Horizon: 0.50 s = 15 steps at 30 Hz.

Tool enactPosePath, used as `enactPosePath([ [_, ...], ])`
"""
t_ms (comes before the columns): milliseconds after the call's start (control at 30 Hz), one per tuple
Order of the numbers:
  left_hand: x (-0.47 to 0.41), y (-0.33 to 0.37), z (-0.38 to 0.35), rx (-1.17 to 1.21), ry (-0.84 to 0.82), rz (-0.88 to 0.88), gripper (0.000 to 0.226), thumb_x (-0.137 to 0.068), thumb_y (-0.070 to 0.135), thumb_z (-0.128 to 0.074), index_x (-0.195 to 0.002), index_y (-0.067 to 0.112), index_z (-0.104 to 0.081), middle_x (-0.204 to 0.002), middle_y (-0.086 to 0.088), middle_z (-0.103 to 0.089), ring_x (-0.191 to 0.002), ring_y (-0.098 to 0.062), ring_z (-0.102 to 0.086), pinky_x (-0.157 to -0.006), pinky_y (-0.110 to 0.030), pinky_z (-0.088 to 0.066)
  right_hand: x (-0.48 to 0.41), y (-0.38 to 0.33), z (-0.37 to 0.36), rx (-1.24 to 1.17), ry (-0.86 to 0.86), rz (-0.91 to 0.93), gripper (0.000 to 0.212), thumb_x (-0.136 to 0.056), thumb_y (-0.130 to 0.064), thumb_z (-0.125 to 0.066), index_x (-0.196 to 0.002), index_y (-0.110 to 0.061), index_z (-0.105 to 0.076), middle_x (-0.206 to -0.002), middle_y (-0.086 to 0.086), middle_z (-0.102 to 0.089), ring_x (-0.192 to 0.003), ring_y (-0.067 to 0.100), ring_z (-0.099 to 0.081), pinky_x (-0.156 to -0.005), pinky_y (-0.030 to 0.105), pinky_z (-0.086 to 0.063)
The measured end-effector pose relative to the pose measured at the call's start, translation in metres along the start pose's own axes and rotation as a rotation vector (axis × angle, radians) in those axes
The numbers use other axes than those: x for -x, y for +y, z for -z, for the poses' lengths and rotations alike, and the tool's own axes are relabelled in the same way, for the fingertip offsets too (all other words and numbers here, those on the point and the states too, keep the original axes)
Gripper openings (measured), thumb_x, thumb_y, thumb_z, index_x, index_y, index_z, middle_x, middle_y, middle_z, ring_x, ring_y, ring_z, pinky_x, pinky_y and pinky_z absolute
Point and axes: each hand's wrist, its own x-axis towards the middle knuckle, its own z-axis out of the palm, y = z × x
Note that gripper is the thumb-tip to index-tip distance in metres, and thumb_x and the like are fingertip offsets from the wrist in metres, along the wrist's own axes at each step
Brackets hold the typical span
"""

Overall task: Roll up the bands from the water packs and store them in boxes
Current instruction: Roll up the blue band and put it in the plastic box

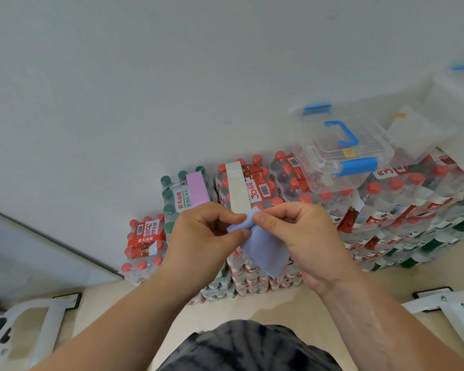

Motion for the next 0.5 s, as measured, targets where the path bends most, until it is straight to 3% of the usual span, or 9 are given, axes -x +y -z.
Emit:
enactPosePath([
  [167,0.0037,0.0038,-0.0002,-0.005,-0.025,0.013,0.018,-0.078,0.005,-0.081,-0.084,0.021,-0.076,-0.078,-0.001,-0.075,-0.074,-0.026,-0.072,-0.069,-0.041,-0.062,0.0016,0.003,-0.0045,0.065,0.087,0.05,0.018,-0.084,-0.025,-0.079,-0.101,-0.024,-0.073,-0.081,0.0,-0.077,-0.08,0.007,-0.073,-0.069,0.016,-0.055],
  [367,0.0045,0.0043,0.0014,-0.075,0.018,-0.027,0.023,-0.081,0.007,-0.079,-0.092,0.028,-0.078,-0.081,0.011,-0.077,-0.075,-0.011,-0.073,-0.071,-0.033,-0.063,0.0016,0.0029,-0.0101,0.16,0.093,0.184,0.006,-0.085,-0.019,-0.078,-0.091,-0.02,-0.081,-0.086,-0.011,-0.078,-0.083,0.006,-0.073,-0.073,0.019,-0.057],
  [500,0.0058,0.0011,0.0034,-0.1,0.018,-0.077,0.026,-0.083,0.009,-0.078,-0.097,0.031,-0.079,-0.087,0.014,-0.077,-0.081,-0.012,-0.073,-0.073,-0.033,-0.062,-0.0016,0.0003,-0.0098,0.201,0.053,0.209,0.006,-0.086,-0.017,-0.078,-0.087,-0.023,-0.08,-0.082,-0.014,-0.077,-0.08,0.005,-0.072,-0.07,0.015,-0.054],
])
